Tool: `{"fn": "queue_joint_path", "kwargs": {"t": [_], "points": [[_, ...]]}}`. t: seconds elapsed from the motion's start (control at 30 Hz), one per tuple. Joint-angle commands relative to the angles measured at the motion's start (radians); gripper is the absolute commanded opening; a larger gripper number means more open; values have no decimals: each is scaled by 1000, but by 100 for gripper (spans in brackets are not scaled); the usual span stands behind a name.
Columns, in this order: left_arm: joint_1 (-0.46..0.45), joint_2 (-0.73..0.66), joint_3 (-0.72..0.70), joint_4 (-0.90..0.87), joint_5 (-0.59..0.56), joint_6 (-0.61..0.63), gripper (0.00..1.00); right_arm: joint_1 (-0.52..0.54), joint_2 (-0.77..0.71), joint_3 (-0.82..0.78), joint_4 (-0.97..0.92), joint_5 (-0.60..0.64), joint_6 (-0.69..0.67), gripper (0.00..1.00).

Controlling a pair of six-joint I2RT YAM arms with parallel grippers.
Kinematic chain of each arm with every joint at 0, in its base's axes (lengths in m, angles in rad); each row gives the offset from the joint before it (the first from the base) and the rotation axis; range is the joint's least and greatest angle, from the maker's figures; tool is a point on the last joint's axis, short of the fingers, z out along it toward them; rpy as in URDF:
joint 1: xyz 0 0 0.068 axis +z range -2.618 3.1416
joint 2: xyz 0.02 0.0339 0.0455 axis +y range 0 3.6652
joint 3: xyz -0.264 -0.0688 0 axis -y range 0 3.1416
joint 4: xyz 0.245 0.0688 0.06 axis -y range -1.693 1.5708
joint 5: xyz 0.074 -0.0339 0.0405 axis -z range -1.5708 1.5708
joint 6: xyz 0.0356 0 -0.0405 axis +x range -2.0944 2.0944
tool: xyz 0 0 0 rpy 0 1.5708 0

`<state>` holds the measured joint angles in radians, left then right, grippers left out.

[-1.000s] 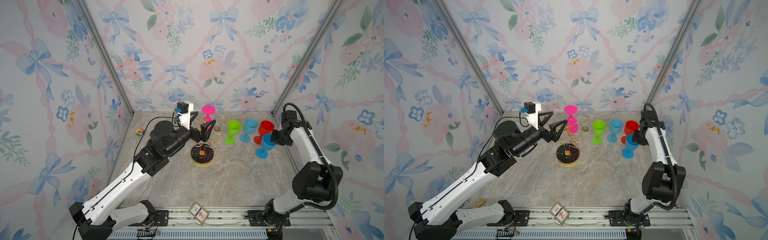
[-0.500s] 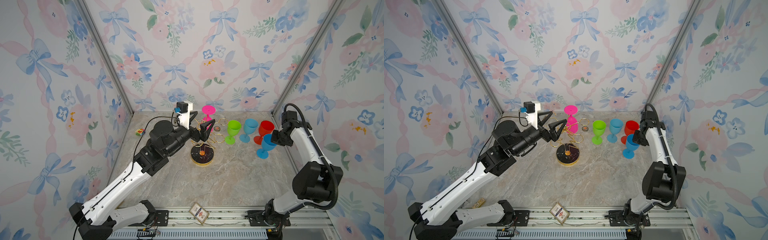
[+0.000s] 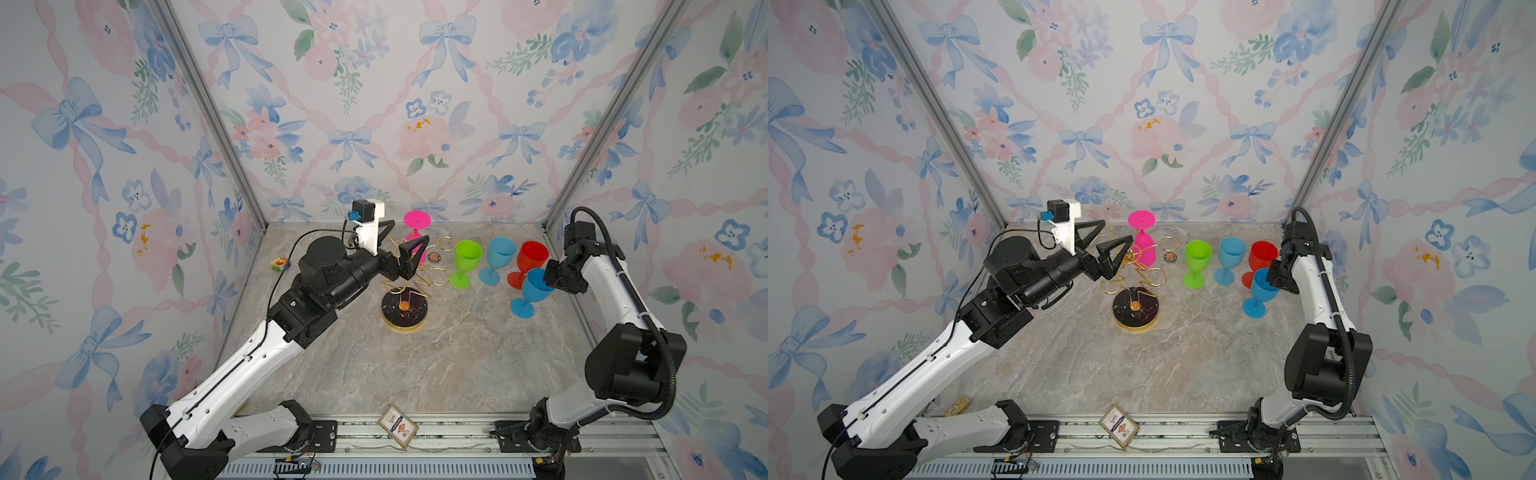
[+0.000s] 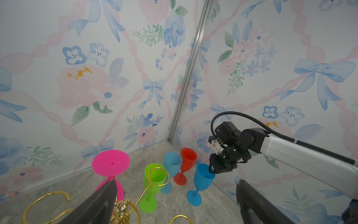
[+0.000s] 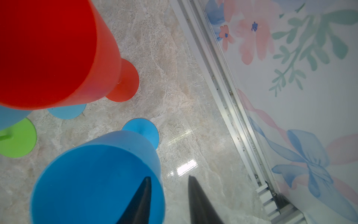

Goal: Take the wine glass off the wine glass rack
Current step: Place the wine glass at the middle-right of the table.

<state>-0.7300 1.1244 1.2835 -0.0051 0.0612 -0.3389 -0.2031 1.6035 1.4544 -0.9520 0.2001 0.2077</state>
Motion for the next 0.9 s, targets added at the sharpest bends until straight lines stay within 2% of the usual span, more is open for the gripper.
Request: {"fn": "queue_joint_path", "kwargs": {"t": [0.0, 0.17, 0.3, 0.4, 0.57, 0.73, 0.87], "points": [[10, 9, 23, -5, 15, -9, 98, -9, -52, -10, -4, 35, -6, 48], [22, 9, 30, -33, 4, 0, 98, -3, -126, -25, 19, 68, -4, 60], [51, 3, 27, -68, 4, 1, 98, 16, -203, -28, 38, 77, -8, 63], [81, 1, 21, -94, 43, 3, 98, 71, -236, -8, 59, 46, -25, 65], [150, -5, -3, -140, 105, 1, 98, 195, -184, 92, 74, -112, -55, 66], [223, -40, -24, -142, 148, -11, 98, 229, -132, 146, 197, -426, 73, 64], [258, -53, -31, -159, 176, -14, 98, 263, -71, 208, 283, -562, 175, 63]]}}
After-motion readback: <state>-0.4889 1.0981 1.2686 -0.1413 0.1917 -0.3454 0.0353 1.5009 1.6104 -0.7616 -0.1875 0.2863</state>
